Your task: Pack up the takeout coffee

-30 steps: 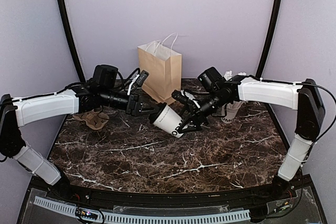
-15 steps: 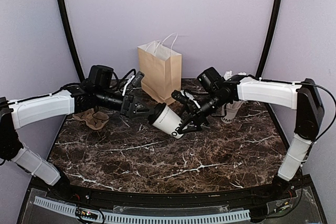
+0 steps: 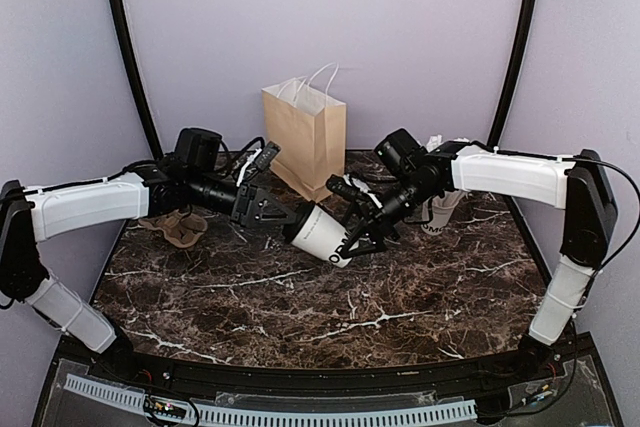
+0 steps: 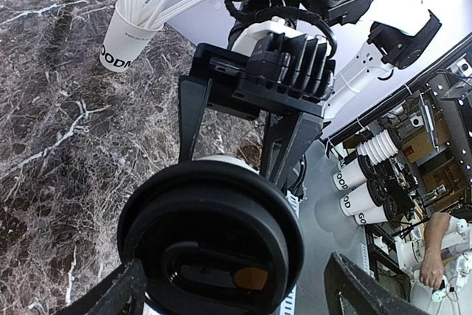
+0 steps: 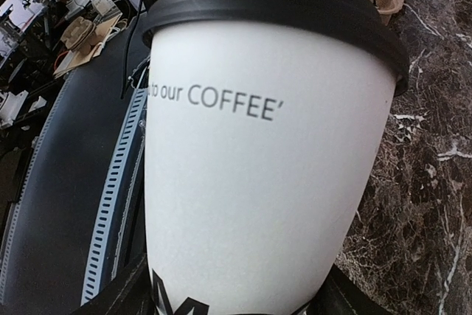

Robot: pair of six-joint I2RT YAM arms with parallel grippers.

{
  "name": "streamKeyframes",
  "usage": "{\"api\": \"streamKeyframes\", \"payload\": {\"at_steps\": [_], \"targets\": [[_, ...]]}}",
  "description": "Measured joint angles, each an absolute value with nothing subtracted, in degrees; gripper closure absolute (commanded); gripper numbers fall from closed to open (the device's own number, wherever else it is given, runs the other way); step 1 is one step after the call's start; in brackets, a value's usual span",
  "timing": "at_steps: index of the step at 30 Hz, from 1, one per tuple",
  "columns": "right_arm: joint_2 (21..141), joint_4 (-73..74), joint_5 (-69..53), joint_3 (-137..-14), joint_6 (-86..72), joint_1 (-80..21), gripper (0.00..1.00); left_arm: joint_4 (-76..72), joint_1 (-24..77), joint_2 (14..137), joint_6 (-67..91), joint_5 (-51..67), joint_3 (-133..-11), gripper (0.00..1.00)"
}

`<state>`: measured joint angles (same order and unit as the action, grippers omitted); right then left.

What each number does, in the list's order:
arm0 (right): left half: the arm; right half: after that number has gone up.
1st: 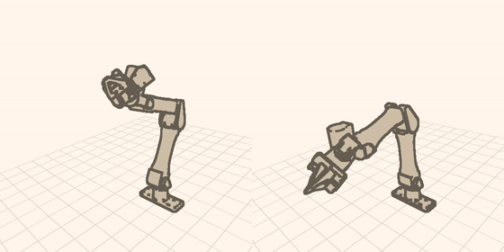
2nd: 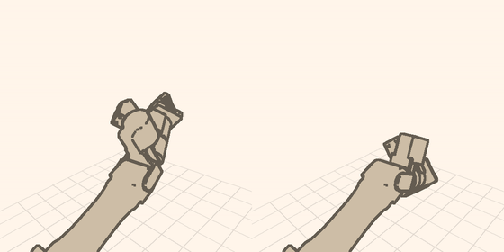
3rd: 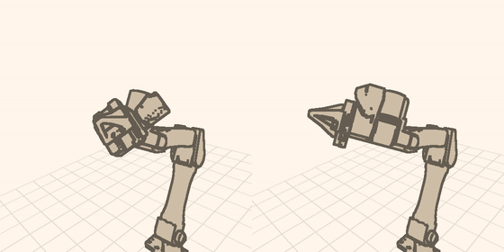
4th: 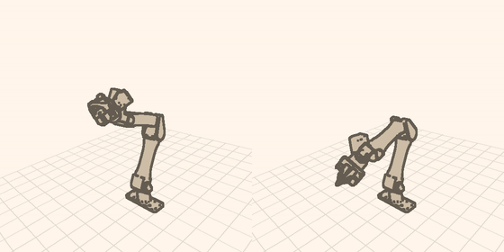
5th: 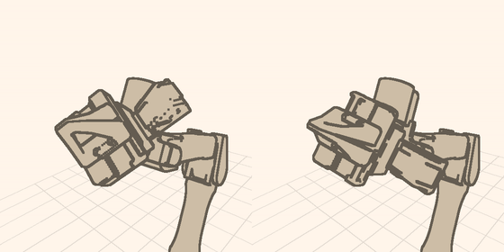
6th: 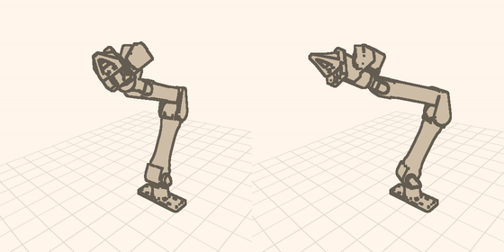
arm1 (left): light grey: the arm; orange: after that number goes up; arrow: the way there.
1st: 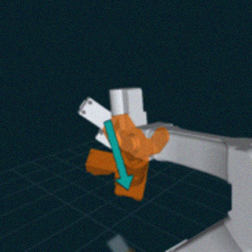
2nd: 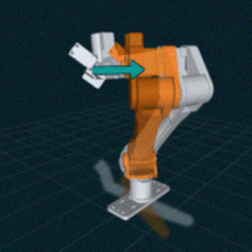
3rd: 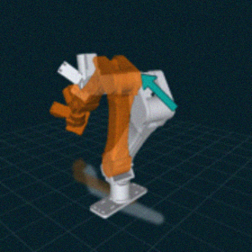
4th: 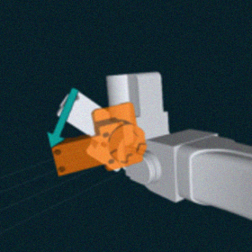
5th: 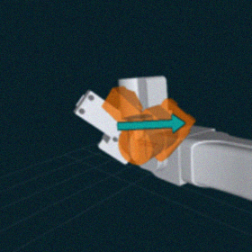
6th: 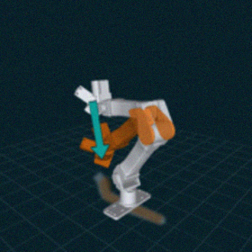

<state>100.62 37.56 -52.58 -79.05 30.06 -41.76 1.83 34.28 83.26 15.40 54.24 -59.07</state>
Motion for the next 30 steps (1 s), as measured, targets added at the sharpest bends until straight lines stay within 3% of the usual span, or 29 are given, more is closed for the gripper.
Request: {"api": "streamKeyframes", "payload": {"at_steps": [12,22,30], "targets": [[100.7,39.0,-52.7,-79.1,31.0,-42.1,0.36,4.5,34.2,83.7,13.6,50.0,-59.1,0.1],[100.7,39.0,-53.4,-79.3,31.4,-42.3,0.36,3.5,33.9,85.2,14.1,55.0,-59.1,0.11],[100.9,39.0,-53.4,-79.4,31.2,-42.3,0.29,2.4,33.9,85.8,15.2,57.0,-59.1,0.29]]}}
